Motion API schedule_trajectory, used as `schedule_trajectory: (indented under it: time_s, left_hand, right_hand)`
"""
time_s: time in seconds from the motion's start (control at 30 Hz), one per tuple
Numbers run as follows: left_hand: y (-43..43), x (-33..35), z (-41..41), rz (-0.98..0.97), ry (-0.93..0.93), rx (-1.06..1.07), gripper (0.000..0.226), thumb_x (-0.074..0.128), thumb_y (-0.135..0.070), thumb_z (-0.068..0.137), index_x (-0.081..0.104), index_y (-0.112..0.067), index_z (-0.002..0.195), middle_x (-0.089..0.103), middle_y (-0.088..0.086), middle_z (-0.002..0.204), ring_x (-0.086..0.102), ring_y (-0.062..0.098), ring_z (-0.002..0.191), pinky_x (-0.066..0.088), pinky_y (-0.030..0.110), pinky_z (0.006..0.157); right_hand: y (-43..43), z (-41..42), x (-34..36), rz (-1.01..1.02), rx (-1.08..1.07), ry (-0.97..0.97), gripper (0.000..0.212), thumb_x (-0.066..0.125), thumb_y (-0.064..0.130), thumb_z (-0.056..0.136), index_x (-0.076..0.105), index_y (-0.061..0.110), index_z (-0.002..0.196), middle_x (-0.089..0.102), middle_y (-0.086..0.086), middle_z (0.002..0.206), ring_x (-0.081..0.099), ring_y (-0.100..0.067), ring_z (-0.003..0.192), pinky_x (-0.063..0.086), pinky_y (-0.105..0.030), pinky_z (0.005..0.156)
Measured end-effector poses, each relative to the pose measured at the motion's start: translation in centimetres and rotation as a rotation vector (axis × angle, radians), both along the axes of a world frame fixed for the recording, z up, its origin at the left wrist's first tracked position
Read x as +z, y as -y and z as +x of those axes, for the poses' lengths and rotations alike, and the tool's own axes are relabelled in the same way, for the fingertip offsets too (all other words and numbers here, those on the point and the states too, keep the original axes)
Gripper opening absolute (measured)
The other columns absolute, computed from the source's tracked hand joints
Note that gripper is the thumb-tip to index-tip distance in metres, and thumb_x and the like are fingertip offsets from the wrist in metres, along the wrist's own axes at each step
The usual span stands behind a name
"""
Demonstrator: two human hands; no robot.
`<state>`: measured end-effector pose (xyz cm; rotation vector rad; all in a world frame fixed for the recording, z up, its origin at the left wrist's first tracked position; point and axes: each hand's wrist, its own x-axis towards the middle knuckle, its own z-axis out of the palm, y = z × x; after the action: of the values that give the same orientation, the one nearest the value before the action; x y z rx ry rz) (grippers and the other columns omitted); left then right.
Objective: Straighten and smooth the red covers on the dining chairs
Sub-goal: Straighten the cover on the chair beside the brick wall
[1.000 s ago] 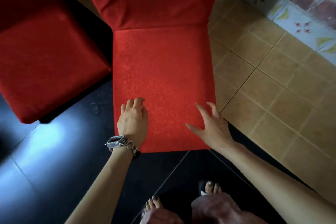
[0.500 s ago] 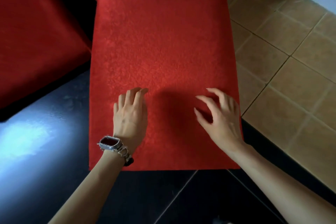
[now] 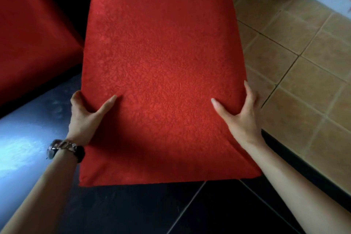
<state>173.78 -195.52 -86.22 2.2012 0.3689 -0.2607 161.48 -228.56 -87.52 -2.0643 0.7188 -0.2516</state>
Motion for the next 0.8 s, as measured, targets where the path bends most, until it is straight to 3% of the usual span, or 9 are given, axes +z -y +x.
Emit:
schedule_trajectory:
  time_s: [0.13,0.23,0.33,0.4,0.47,0.53,0.63,0.7,0.8]
  left_hand:
    - [-1.6,-0.2,-0.2,-0.195,-0.119,0.072,0.117,0.07,-0.086,0.035,0.05,-0.019,0.13,0.062,-0.007,0.12,0.061,0.007,0.103,0.045,0.027,0.095]
    - [-2.0,0.0,-0.8,-0.279,-0.273,0.109,0.107,0.065,-0.085,0.043,0.057,-0.016,0.125,0.066,-0.003,0.112,0.063,0.008,0.094,0.045,0.025,0.084]
    - [-1.9,-0.1,-1.0,-0.287,-0.279,0.148,0.109,0.062,-0.084,0.046,0.055,-0.012,0.128,0.064,0.0,0.115,0.061,0.014,0.098,0.043,0.03,0.091]
    - [-1.7,0.0,-1.2,-0.284,-0.268,0.157,0.109,0.061,-0.085,0.048,0.054,-0.012,0.129,0.063,0.0,0.116,0.06,0.018,0.101,0.042,0.031,0.092]
    - [-1.6,0.0,-1.3,-0.283,-0.262,0.157,0.11,0.06,-0.085,0.047,0.053,-0.013,0.13,0.061,-0.001,0.115,0.058,0.019,0.101,0.04,0.031,0.091]
    - [-1.6,0.0,-1.3,-0.28,-0.256,0.163,0.112,0.06,-0.086,0.045,0.053,-0.013,0.13,0.06,-0.001,0.115,0.057,0.019,0.101,0.04,0.031,0.091]
    - [-1.4,0.2,-1.4,-0.277,-0.25,0.162,0.113,0.059,-0.086,0.044,0.054,-0.012,0.129,0.061,0.0,0.116,0.057,0.02,0.101,0.04,0.032,0.092]
    - [-1.4,0.4,-1.6,-0.279,-0.247,0.166,0.113,0.059,-0.086,0.046,0.053,-0.011,0.13,0.061,0.001,0.117,0.057,0.02,0.103,0.041,0.032,0.093]
    - [-1.4,0.7,-2.3,-0.277,-0.259,0.161,0.113,0.058,-0.085,0.048,0.051,-0.01,0.132,0.059,0.002,0.116,0.056,0.02,0.103,0.04,0.032,0.094]
  right_hand:
    - [1.0,-0.2,-0.2,0.273,-0.136,-0.07,0.094,0.063,0.083,0.059,0.041,0.03,0.134,0.056,0.032,0.105,0.053,0.021,0.081,0.04,0.002,0.059]
    - [1.5,-0.8,-0.5,0.34,-0.233,-0.126,0.08,0.057,0.083,0.063,0.044,0.035,0.126,0.052,0.045,0.078,0.047,0.026,0.071,0.029,0.006,0.073]
    - [1.9,-1.1,-0.9,0.424,-0.285,-0.209,0.111,0.048,0.09,0.056,0.039,0.024,0.143,0.053,0.016,0.123,0.046,-0.004,0.109,0.021,-0.022,0.088]
    - [1.7,-1.1,-0.7,0.39,-0.329,-0.243,0.118,0.045,0.092,0.054,0.037,0.018,0.145,0.045,-0.002,0.141,0.044,-0.019,0.124,0.02,-0.027,0.087]
    - [1.4,-1.0,-0.7,0.343,-0.361,-0.219,0.109,0.046,0.088,0.062,0.042,0.013,0.142,0.05,-0.004,0.134,0.049,-0.013,0.103,0.02,-0.027,0.085]
    - [1.1,-0.9,-0.9,0.321,-0.389,-0.181,0.102,0.048,0.084,0.066,0.047,0.012,0.138,0.053,-0.001,0.122,0.034,-0.006,0.078,0.022,-0.026,0.084]
    - [1.1,-1.0,-1.1,0.282,-0.461,-0.172,0.107,0.044,0.089,0.061,0.052,0.01,0.133,0.059,0.003,0.093,0.03,-0.003,0.065,0.028,-0.022,0.077]
    - [1.3,-1.2,-1.0,0.255,-0.469,-0.182,0.11,0.041,0.091,0.058,0.054,0.009,0.13,0.038,0.014,0.068,0.03,-0.002,0.058,0.029,-0.019,0.064]
    - [1.2,-1.9,-0.7,0.295,-0.396,-0.233,0.09,0.038,0.095,0.055,0.061,0.027,0.109,0.04,0.012,0.076,0.042,-0.007,0.068,0.034,-0.021,0.072]
